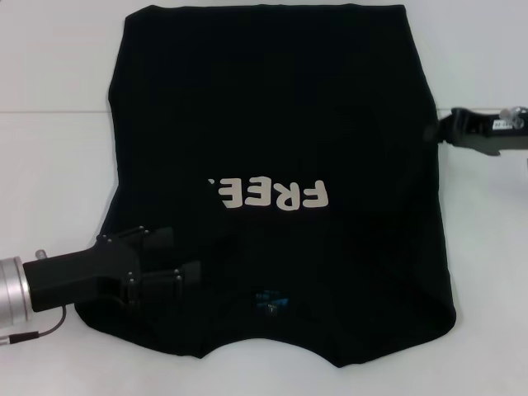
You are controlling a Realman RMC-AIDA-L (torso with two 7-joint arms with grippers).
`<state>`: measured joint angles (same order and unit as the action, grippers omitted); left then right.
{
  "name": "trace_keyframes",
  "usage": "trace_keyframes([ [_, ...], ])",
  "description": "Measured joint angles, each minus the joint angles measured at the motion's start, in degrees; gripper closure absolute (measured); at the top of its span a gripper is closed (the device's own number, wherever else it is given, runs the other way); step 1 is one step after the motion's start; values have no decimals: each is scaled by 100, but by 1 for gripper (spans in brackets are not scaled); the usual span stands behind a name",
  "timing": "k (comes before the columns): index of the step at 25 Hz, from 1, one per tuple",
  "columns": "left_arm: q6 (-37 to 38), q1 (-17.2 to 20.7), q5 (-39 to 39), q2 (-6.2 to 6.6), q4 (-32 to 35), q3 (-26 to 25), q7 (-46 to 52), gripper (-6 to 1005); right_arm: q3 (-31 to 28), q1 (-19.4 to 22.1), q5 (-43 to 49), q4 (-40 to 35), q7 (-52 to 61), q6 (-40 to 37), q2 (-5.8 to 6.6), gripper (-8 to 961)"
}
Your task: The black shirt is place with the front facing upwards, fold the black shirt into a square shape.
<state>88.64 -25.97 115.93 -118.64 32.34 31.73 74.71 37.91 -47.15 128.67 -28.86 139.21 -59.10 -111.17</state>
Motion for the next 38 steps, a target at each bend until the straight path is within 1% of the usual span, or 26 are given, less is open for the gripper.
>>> trace_keyframes([
  [5,5,6,0,2,0,0,0,123,-4,11,-625,264,-14,325,-40,911],
  [8,5,16,0,7,0,0,0,123,-4,10,-817,322,-111,378,-63,910],
  [12,-11,34,0,9,0,0,-3,123,-4,39,-1478,455,-540,347,-147,862],
  [14,-23,37,0,9,0,-1,-3,123,-4,41,-1896,577,-714,226,-158,838],
  [15,-32,38,0,8,0,0,-3,123,-6,42,-2159,653,-810,120,-159,794],
  [16,-40,42,0,6,0,0,-2,123,-6,42,-2159,653,-810,120,-159,750],
  [17,-45,44,0,3,0,-1,-2,123,-77,91,-2967,805,-1158,-334,-161,706],
  [19,-52,48,0,1,-27,-20,-2,123,-147,170,-3414,873,-1410,-606,-168,618],
  [22,-42,49,-26,4,-111,-92,3,123,-226,409,-3905,868,-1808,-925,-186,406],
  [23,-18,48,-41,5,-124,-125,25,123,-223,484,-3925,849,-1932,-983,-174,378],
  [26,131,46,-66,30,-139,-348,247,122,-173,787,-3843,845,-2381,-1108,-65,295],
  [27,131,46,-66,30,-139,-348,247,122,-156,905,-3749,845,-2574,-1156,-33,267],
  [28,322,21,-69,68,-140,-571,537,122,-155,1027,-3614,843,-2800,-1213,7,269],
  [30,417,8,-70,89,-141,-684,718,121,-153,1240,-3329,831,-3243,-1318,74,271],
  [33,627,-8,-70,181,-138,-867,1246,120,-152,1499,-2858,822,-4049,-1528,134,276],
  [35,704,-14,-48,263,-115,-871,1675,119,-152,1688,-2564,757,-4769,-1686,125,275],
  [36,738,-21,0,325,-100,-845,1933,119,-152,1781,-2472,699,-5101,-1760,102,274],
  [38,816,-34,124,455,-77,-816,2411,118,-153,1970,-2358,528,-5684,-1897,-1,273],
])
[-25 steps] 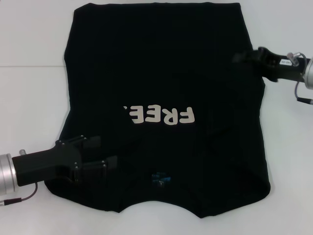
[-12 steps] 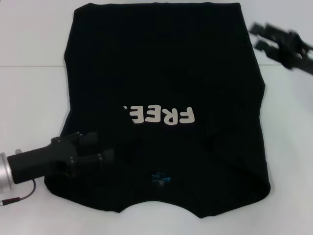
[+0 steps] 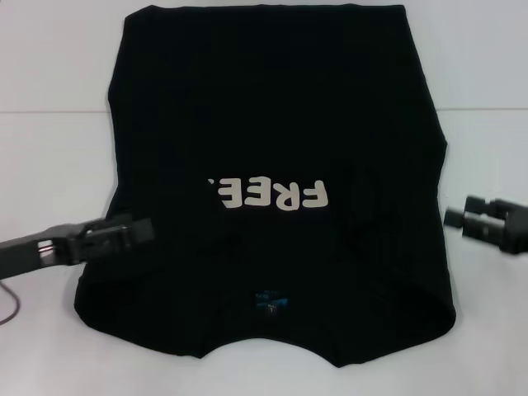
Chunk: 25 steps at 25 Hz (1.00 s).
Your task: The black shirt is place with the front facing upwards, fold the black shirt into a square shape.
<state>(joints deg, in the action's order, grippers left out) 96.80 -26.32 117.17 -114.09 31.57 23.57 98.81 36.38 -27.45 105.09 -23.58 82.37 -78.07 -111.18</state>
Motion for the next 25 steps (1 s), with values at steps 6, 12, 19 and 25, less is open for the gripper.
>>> trace_keyframes([
  [6,358,-32,962,263,632,-39,1645,116,-33,435,103,-466,-1538,-321,-389,270],
  [12,301,-127,2066,392,1184,-32,2909,116,12,541,214,-517,-2375,-389,-647,264],
  [19,-226,-368,2685,340,1335,105,3188,116,-11,548,265,-487,-2410,-387,-678,252],
  [25,-696,-492,2829,245,1330,395,3218,117,13,556,266,-470,-2378,-393,-682,253],
])
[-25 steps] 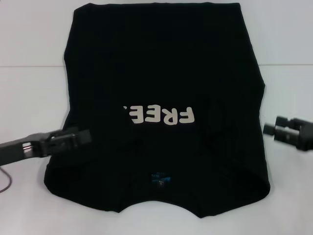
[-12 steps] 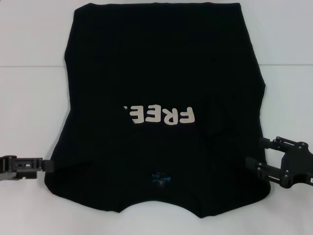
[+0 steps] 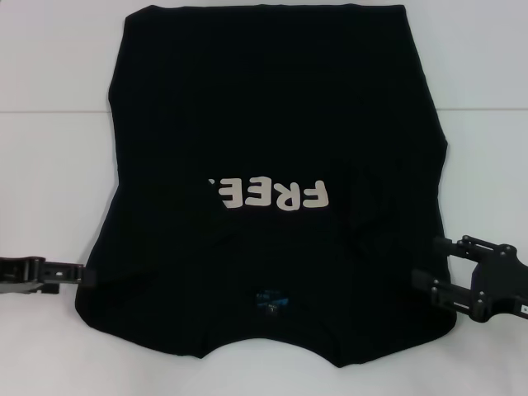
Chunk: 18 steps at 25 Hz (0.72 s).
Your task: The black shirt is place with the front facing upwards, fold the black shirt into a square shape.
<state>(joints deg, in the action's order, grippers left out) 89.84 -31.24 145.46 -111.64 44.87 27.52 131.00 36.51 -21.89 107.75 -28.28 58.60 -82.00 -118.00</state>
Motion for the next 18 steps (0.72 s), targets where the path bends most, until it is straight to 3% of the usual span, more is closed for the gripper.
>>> trace_keyframes([
  [14,-531,-111,9,-186,4,845,59,116,5,0,0,9,4,-1,-4,253],
  [18,-522,-96,9,-230,153,974,2,188,2,-7,0,16,4,-1,-4,253],
])
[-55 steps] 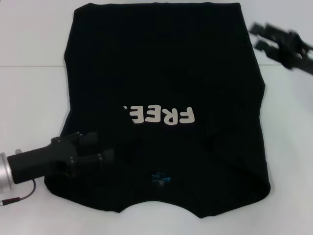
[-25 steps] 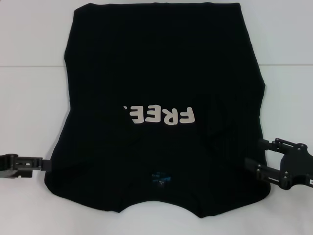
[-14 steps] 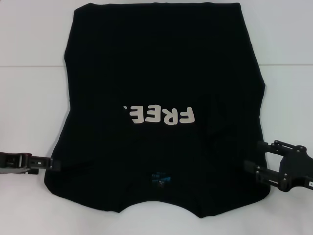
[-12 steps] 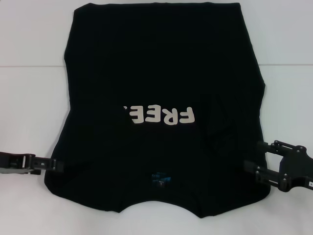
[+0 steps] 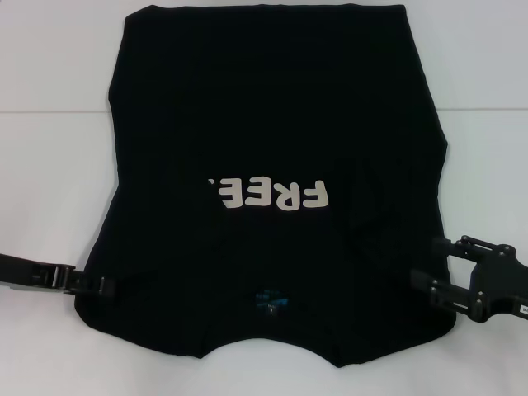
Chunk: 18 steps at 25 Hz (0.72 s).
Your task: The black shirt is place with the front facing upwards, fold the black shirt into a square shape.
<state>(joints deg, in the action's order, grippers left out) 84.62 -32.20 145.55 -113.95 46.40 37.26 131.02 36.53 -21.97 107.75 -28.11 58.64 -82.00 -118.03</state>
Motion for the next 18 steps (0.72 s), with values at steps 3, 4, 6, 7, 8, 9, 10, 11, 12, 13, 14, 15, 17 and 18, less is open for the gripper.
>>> trace_keyframes([
  [3,25,59,7,-100,236,28,-76,271,-21,-1,0,0,0,0,0,254],
  [4,27,64,9,-107,257,30,-80,304,-28,-2,0,0,0,0,0,254],
  [6,25,69,13,-108,264,30,-90,369,-35,-6,0,0,-1,0,0,253],
  [7,25,70,15,-108,264,33,-100,402,-39,-8,0,0,-1,0,0,253],
  [8,25,70,20,-109,264,35,-108,426,-42,-9,0,0,-1,0,0,252],
  [9,9,68,67,-110,265,40,-112,451,-44,-9,0,-1,-1,0,0,252],
  [10,9,68,67,-110,265,40,-112,475,-46,-9,0,-1,-1,0,0,252],
  [11,-14,66,111,-110,266,40,-112,500,-48,-10,0,0,-2,0,0,252],
  [12,-22,65,133,-110,267,41,-112,524,-48,-10,0,-1,-1,0,0,252],
  [13,-33,63,156,-110,269,42,-111,548,-49,-10,0,-1,11,0,0,252],
  [14,-35,63,159,-110,273,41,-105,573,-49,-12,0,-4,31,0,0,252],
  [15,-35,63,159,-110,273,41,-105,597,-50,-17,0,-12,72,0,0,252],
  [17,17,40,162,-96,257,10,-50,646,-50,-23,0,-36,177,0,0,253],
  [18,25,36,163,-93,251,12,-40,684,-50,-27,0,-46,223,0,2,253],
])
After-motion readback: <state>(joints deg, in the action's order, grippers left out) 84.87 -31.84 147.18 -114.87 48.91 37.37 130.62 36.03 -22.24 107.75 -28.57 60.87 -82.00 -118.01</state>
